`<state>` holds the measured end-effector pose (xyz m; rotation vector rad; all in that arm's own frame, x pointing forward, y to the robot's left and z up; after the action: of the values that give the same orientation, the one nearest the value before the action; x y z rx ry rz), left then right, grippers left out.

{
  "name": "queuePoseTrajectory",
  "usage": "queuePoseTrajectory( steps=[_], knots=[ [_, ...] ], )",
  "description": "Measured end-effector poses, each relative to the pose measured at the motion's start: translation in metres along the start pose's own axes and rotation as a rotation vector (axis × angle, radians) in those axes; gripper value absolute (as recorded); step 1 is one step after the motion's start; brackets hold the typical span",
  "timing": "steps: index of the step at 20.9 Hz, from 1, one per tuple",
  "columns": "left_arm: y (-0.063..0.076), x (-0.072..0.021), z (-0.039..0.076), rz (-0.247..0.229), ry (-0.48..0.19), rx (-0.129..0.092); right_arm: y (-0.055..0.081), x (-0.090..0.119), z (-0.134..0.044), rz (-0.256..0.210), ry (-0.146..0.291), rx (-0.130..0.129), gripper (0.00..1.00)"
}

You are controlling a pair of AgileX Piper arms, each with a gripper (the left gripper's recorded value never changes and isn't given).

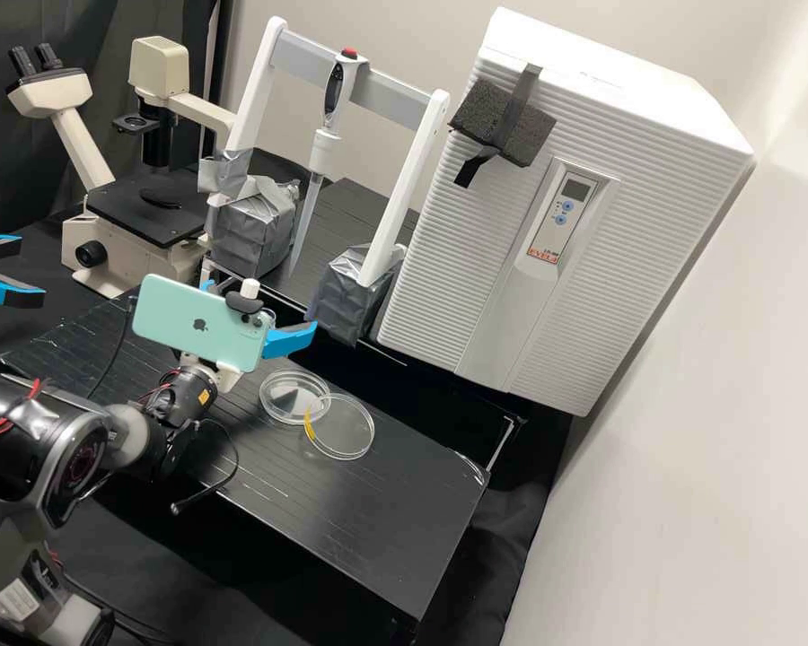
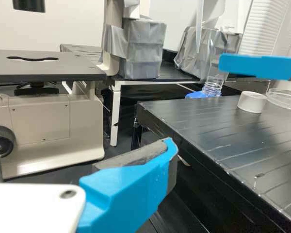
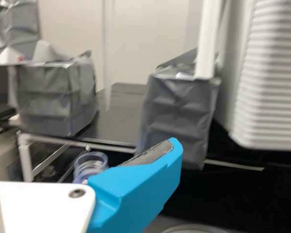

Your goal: Close the bottle

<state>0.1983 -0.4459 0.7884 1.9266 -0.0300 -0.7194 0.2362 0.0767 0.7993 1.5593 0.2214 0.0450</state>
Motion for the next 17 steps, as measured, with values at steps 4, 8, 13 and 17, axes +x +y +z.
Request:
queuePoseTrajectory(
  steps=[4, 8, 13, 17],
  knots=[
    [0.001, -0.0012, -0.002, 0.005, 0.012, -0.001, -0.012, -0.005, -0.001, -0.057, -0.007, 0.006, 1.0],
    [0.001, -0.0014, -0.002, 0.006, 0.014, -0.001, -0.015, -0.011, 0.0, -0.078, -0.02, 0.009, 1.0],
    [0.001, 0.0, -0.003, 0.005, 0.012, -0.001, -0.014, -0.022, 0.0, -0.072, -0.023, 0.015, 1.0],
    [0.006, 0.0022, -0.004, 0.015, 0.007, 0.012, -0.016, -0.027, 0.001, -0.081, -0.024, 0.022, 1.0]
  ],
)
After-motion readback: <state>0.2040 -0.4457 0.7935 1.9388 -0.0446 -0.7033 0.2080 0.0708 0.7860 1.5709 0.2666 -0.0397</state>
